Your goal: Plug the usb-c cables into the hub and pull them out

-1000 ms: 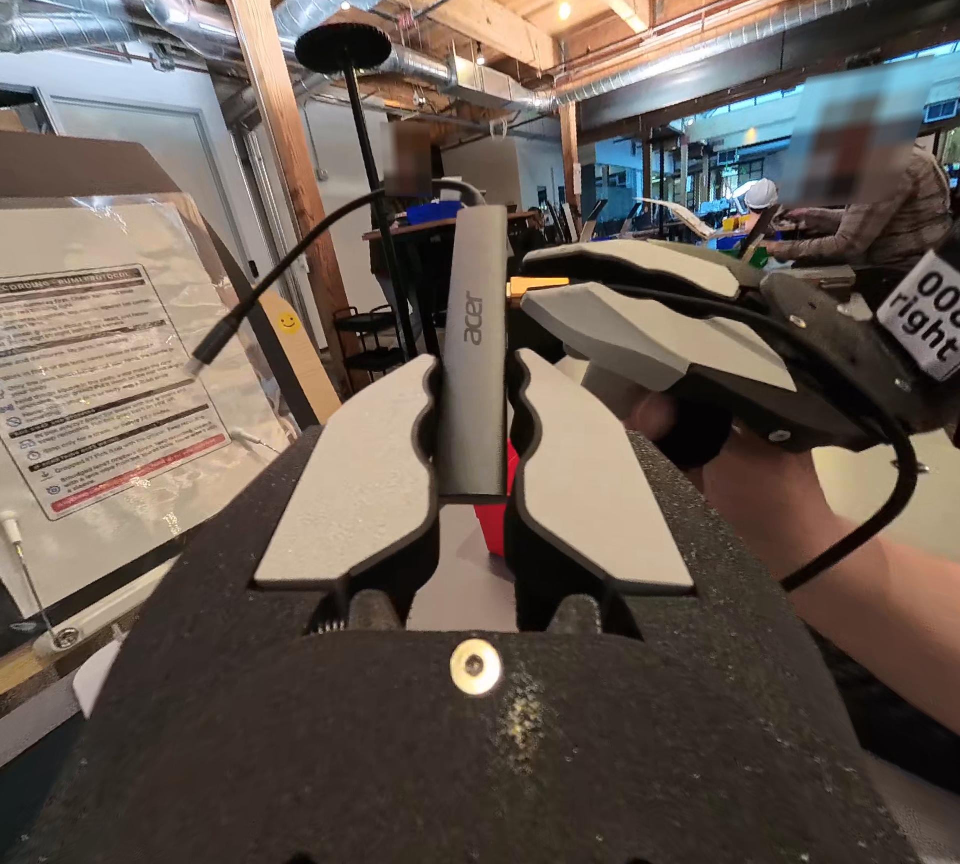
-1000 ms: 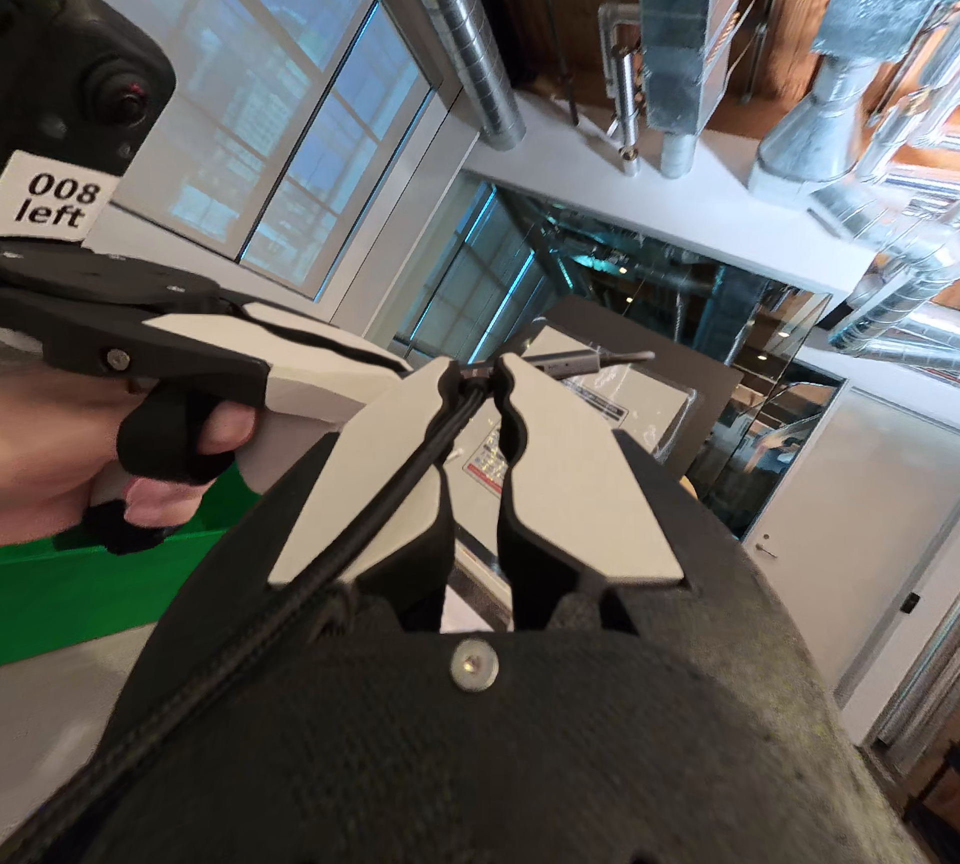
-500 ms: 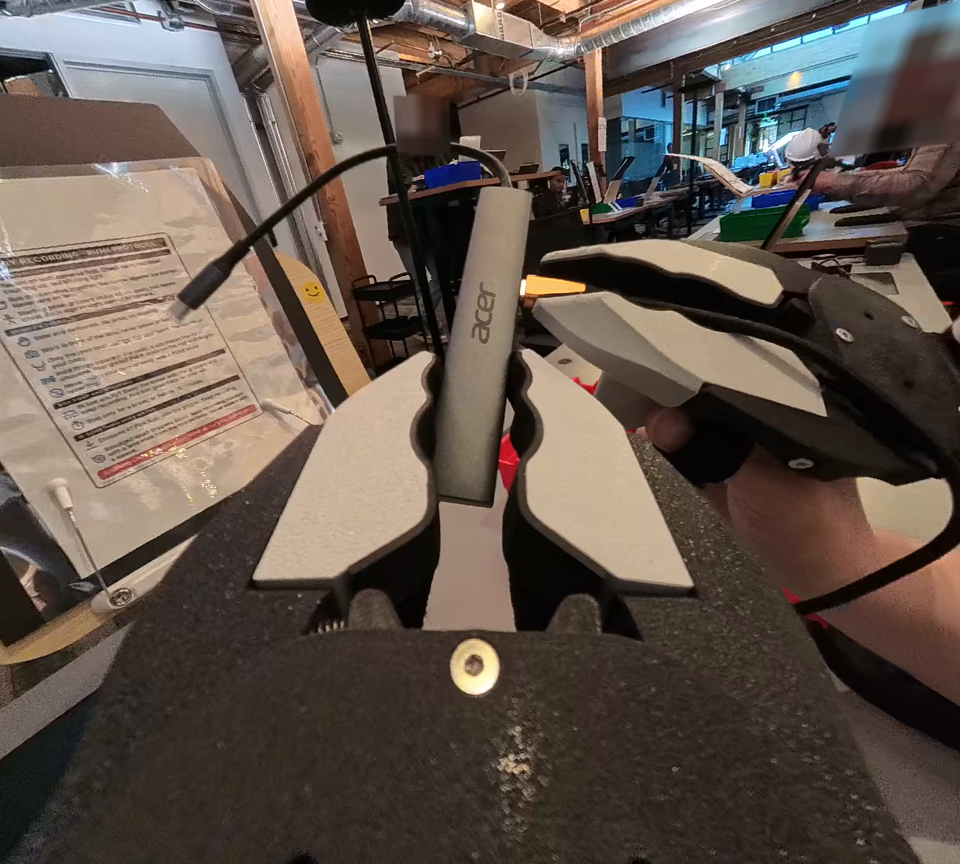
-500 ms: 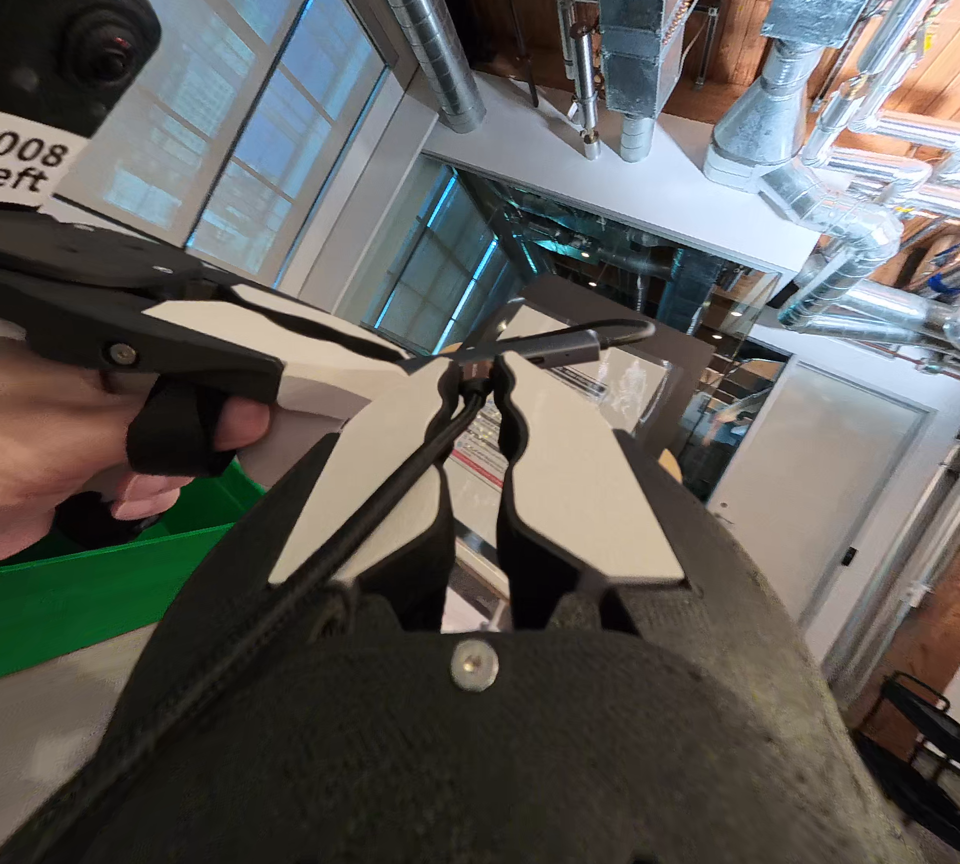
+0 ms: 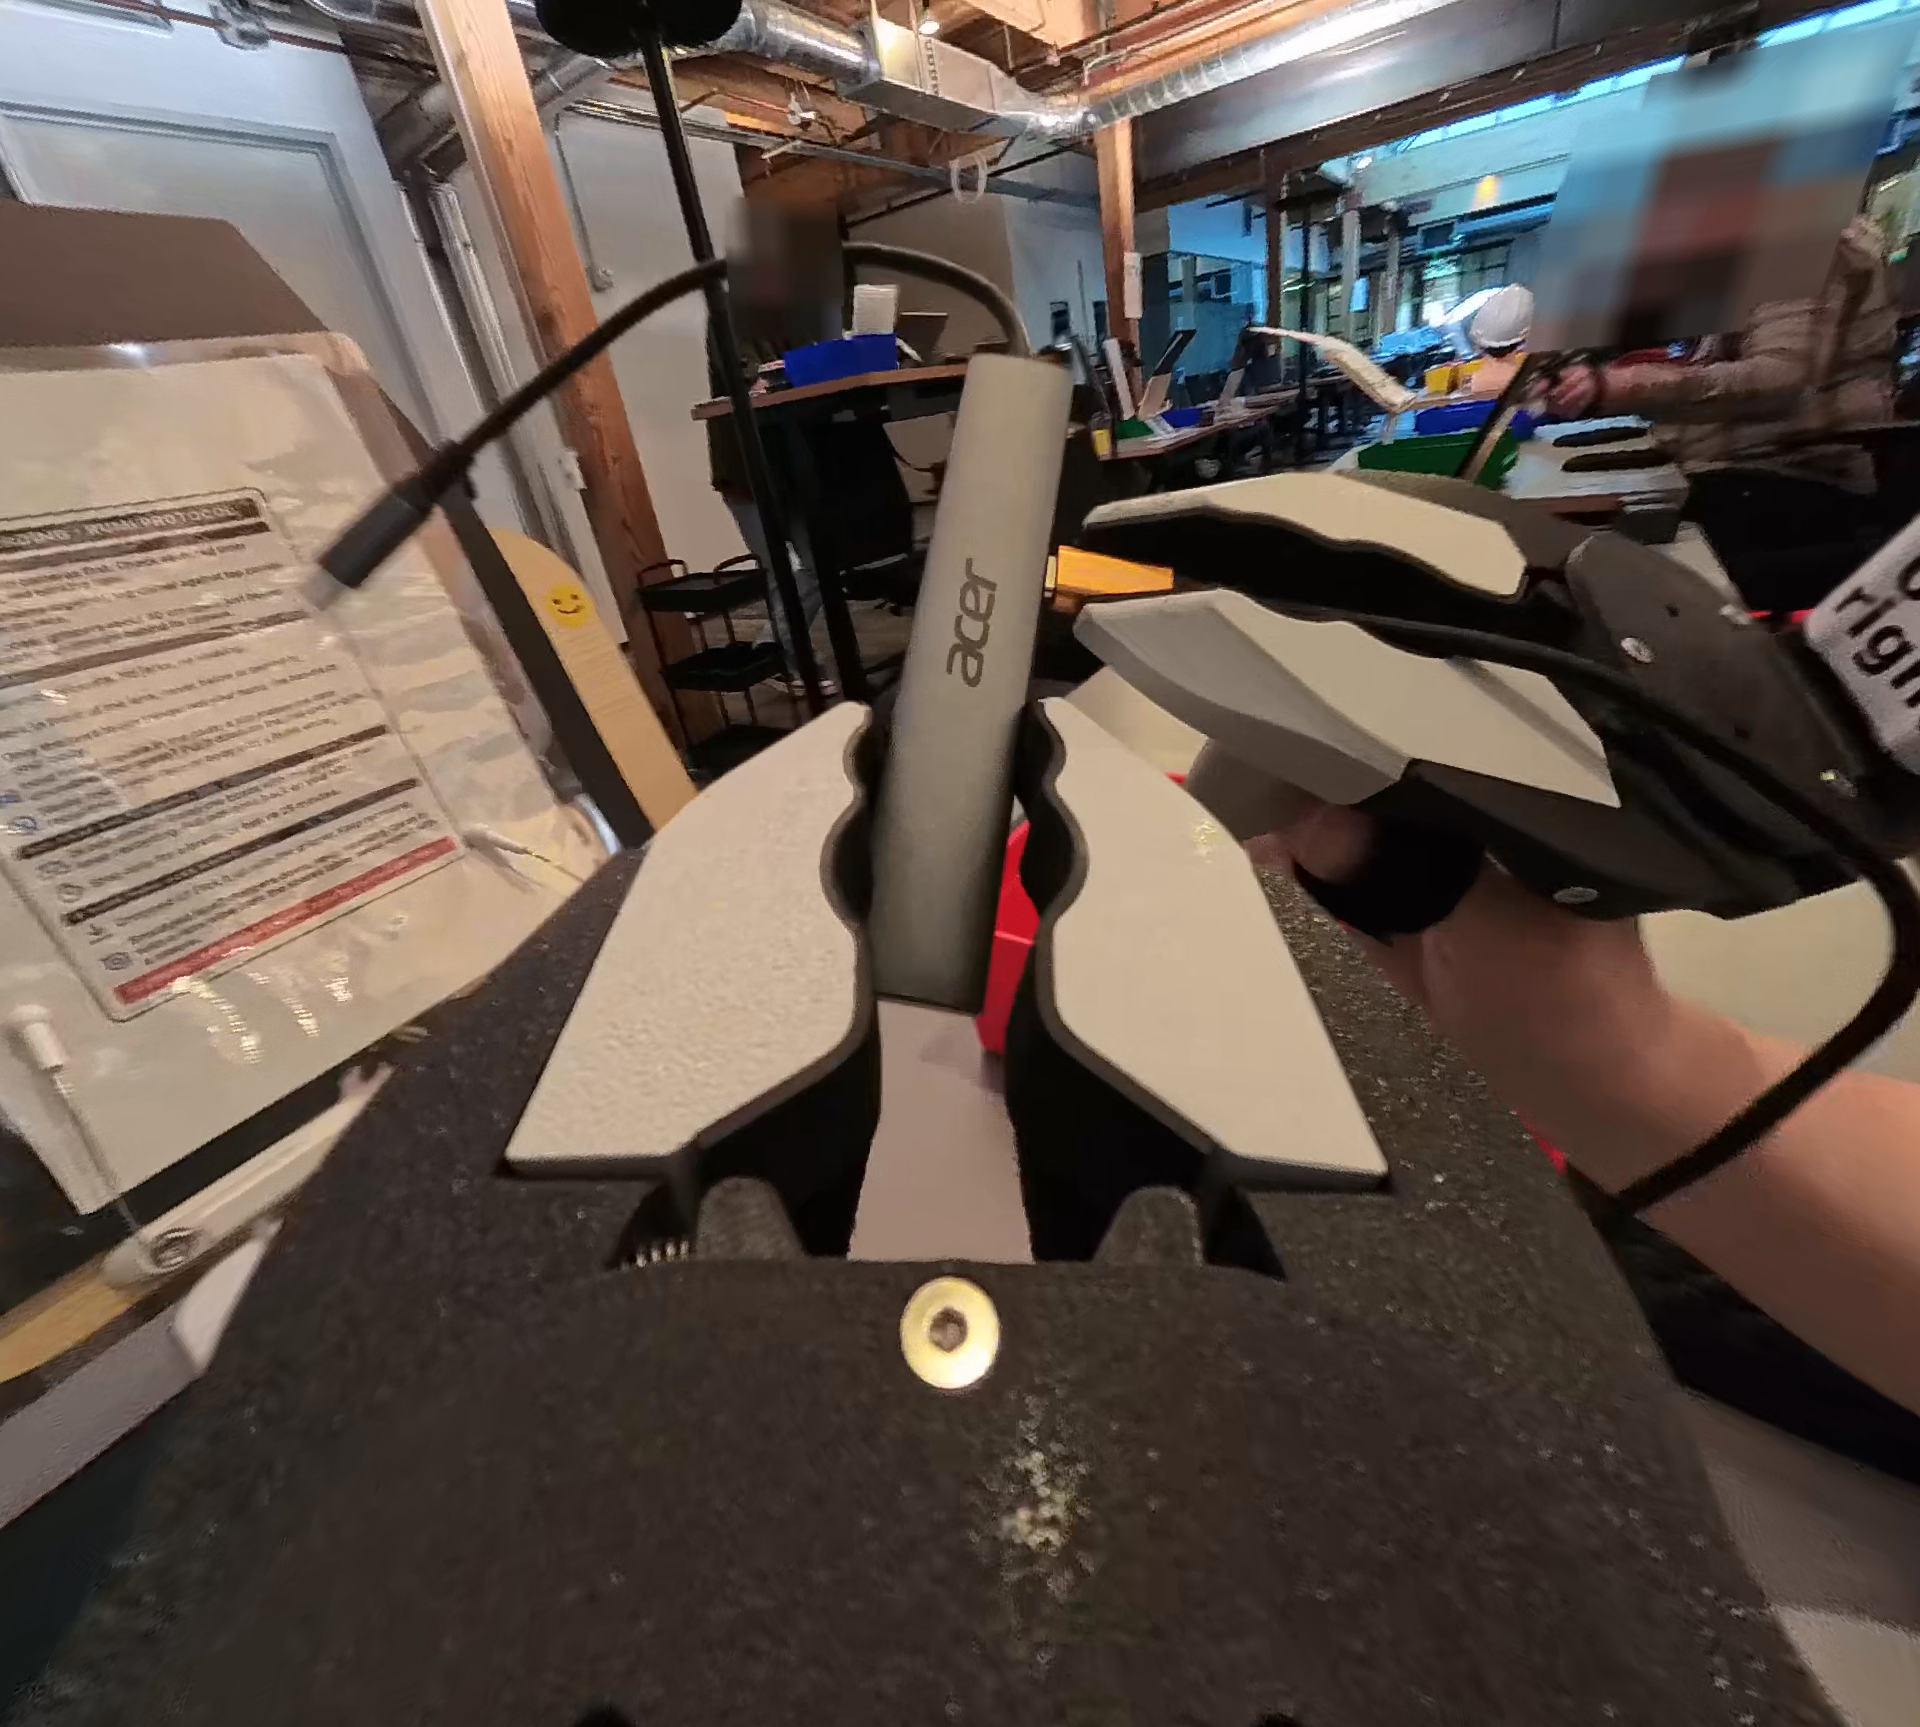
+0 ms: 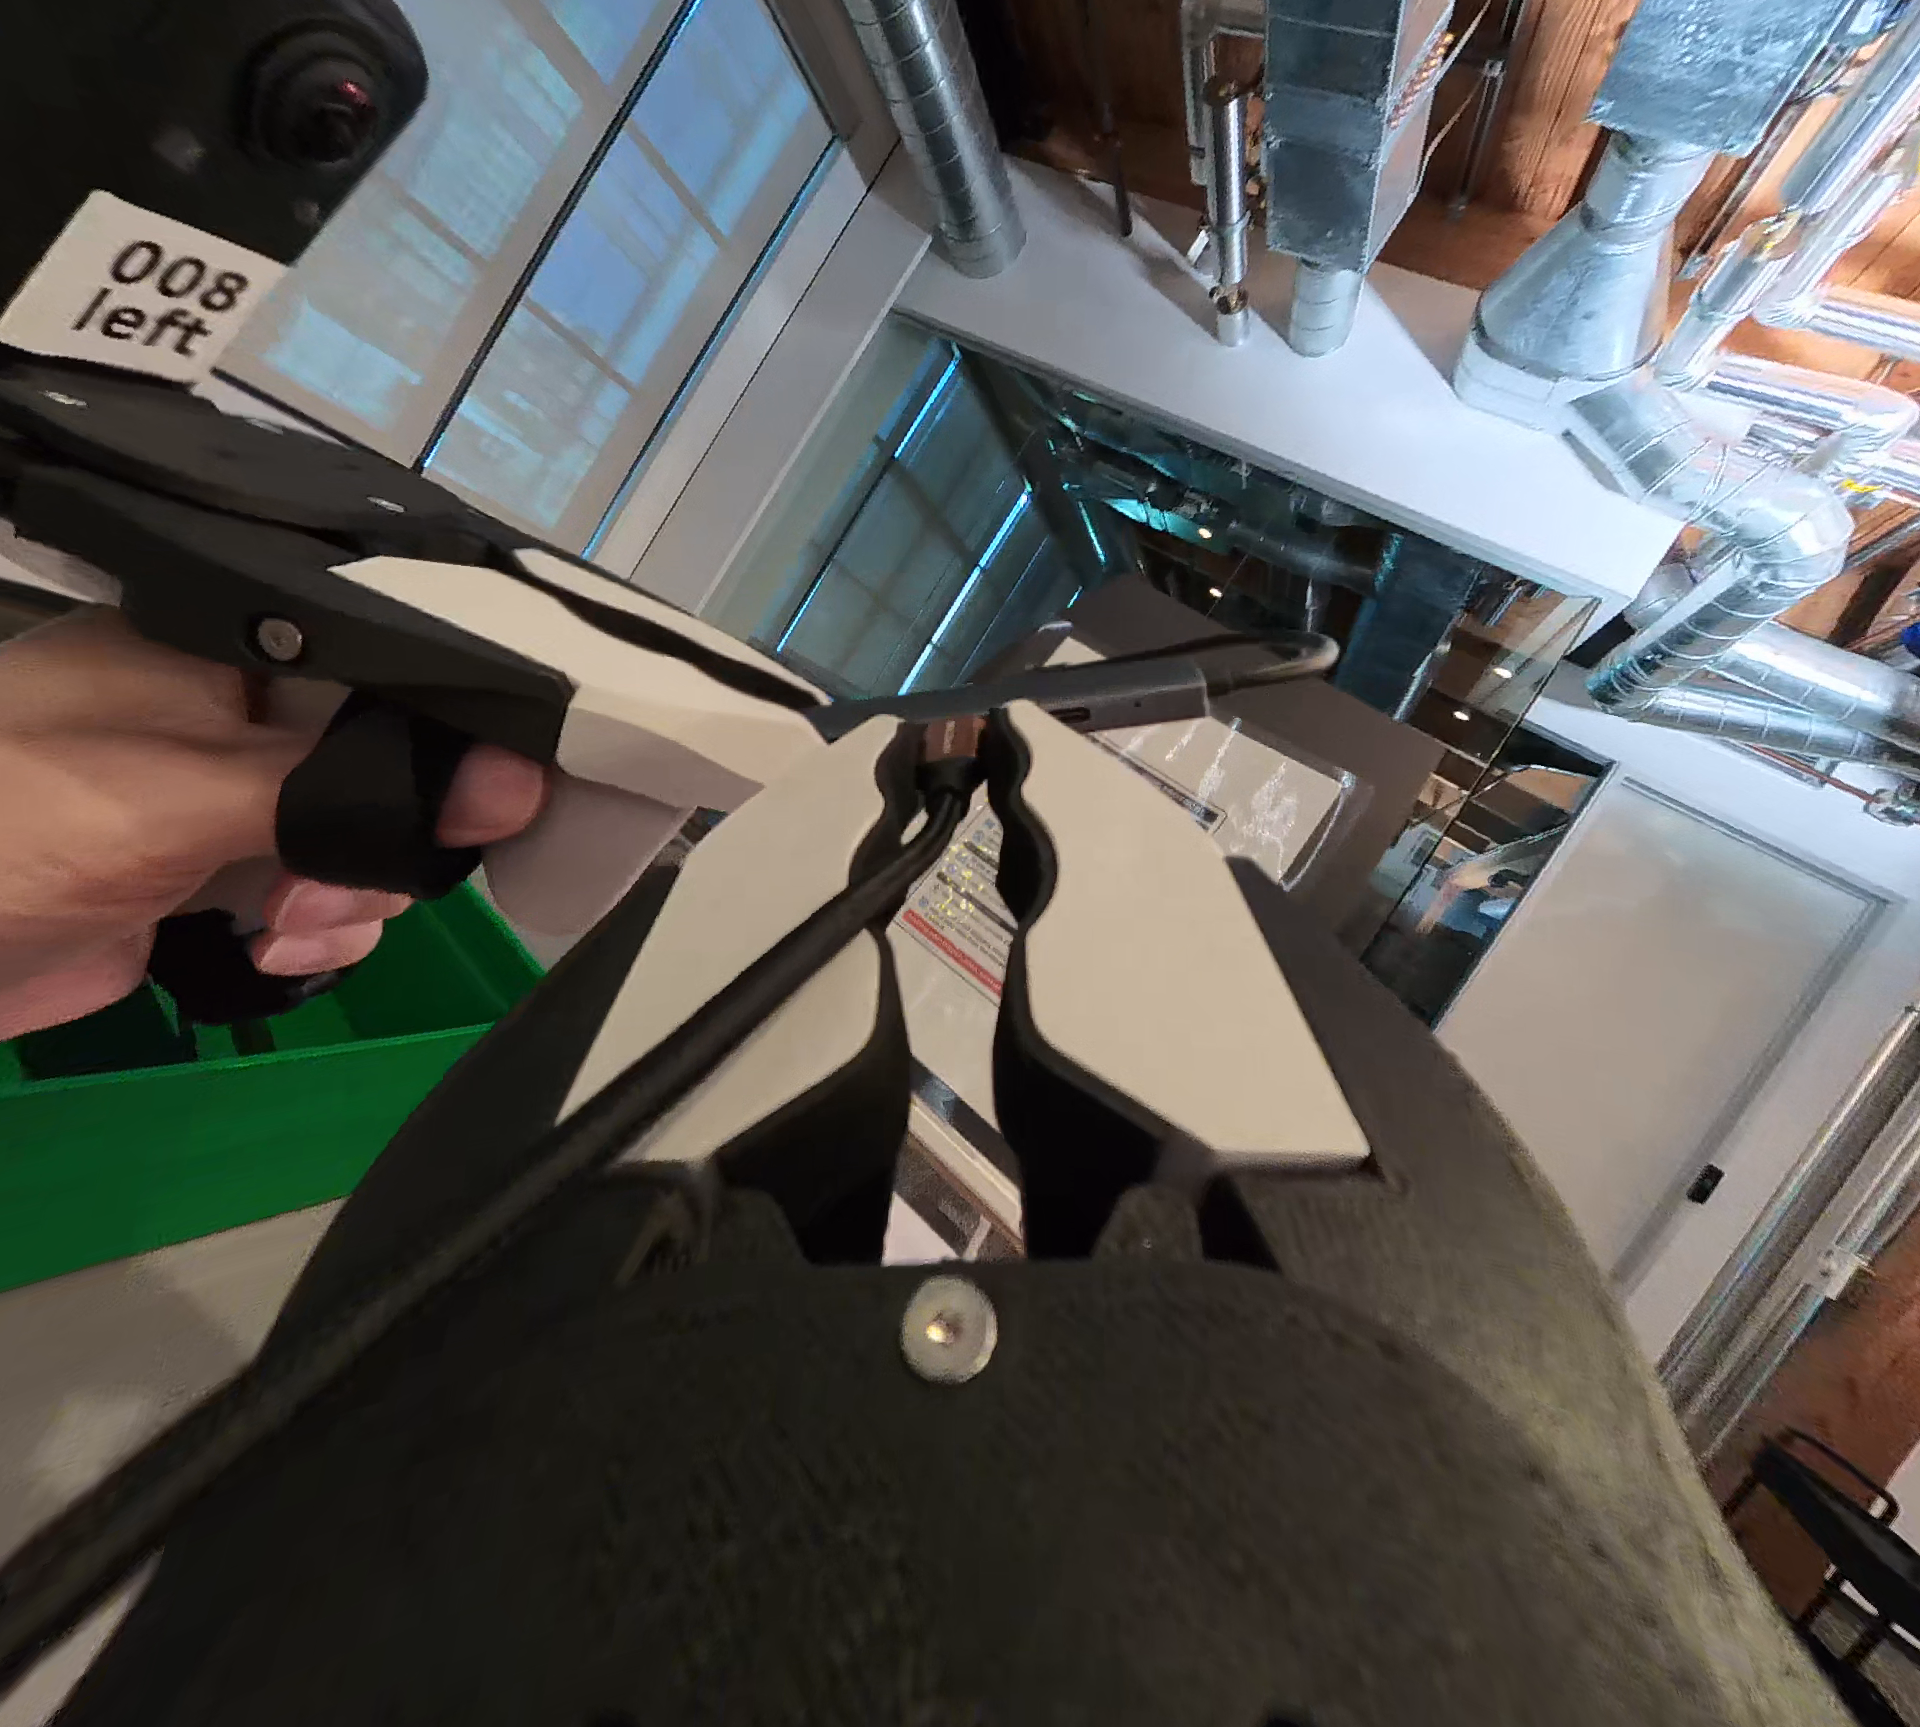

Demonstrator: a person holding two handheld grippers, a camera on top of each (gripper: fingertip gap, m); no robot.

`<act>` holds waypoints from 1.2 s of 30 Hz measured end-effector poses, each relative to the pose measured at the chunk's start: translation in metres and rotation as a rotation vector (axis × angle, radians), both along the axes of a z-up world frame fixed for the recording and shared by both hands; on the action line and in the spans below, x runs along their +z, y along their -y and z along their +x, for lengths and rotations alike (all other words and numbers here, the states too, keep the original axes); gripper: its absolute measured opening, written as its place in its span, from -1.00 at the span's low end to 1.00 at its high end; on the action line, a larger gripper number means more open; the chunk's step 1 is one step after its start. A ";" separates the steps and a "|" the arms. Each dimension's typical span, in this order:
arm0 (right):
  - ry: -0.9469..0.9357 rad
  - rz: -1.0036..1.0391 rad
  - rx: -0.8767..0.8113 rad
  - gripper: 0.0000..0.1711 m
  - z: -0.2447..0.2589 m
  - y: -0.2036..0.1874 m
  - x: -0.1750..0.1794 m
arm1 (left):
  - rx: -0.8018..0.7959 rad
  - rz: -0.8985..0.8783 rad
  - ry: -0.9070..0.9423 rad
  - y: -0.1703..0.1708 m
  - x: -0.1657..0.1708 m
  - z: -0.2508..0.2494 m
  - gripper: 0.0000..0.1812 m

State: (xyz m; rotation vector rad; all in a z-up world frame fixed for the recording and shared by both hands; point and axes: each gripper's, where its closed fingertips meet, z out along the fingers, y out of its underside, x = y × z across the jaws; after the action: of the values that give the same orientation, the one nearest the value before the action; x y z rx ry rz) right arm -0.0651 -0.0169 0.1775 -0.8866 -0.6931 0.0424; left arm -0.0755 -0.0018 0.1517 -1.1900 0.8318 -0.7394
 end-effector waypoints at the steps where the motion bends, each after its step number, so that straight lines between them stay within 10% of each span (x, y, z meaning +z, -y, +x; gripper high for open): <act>1: -0.003 0.009 0.007 -0.84 0.000 0.002 0.001 | -0.025 -0.016 0.006 0.002 0.001 0.001 -0.74; 15: -0.048 0.038 -0.115 -0.84 -0.001 0.003 0.005 | -0.043 -0.069 0.047 0.002 0.004 0.001 -0.73; 18: -0.003 0.097 -0.050 -0.83 -0.002 0.021 0.009 | 0.184 -0.045 0.194 -0.032 0.023 -0.060 -0.75; 20: 0.013 0.057 -0.112 -0.84 0.006 0.014 0.011 | 0.023 -0.116 0.295 -0.020 0.043 -0.089 -0.75; 26: 0.154 -0.387 -0.150 -0.84 0.040 -0.029 -0.018 | 0.098 -0.029 0.135 -0.009 0.045 -0.090 -0.75; 36: 0.873 -1.455 -0.955 -0.84 0.270 -0.024 -0.158 | -0.018 -0.119 -0.151 -0.001 0.006 -0.048 -0.74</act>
State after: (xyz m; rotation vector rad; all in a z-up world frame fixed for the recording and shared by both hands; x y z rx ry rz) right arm 0.2047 0.0068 0.0197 -2.6559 -0.9312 -0.8393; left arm -0.1233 -0.0009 0.1582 -1.3589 0.9353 -0.7281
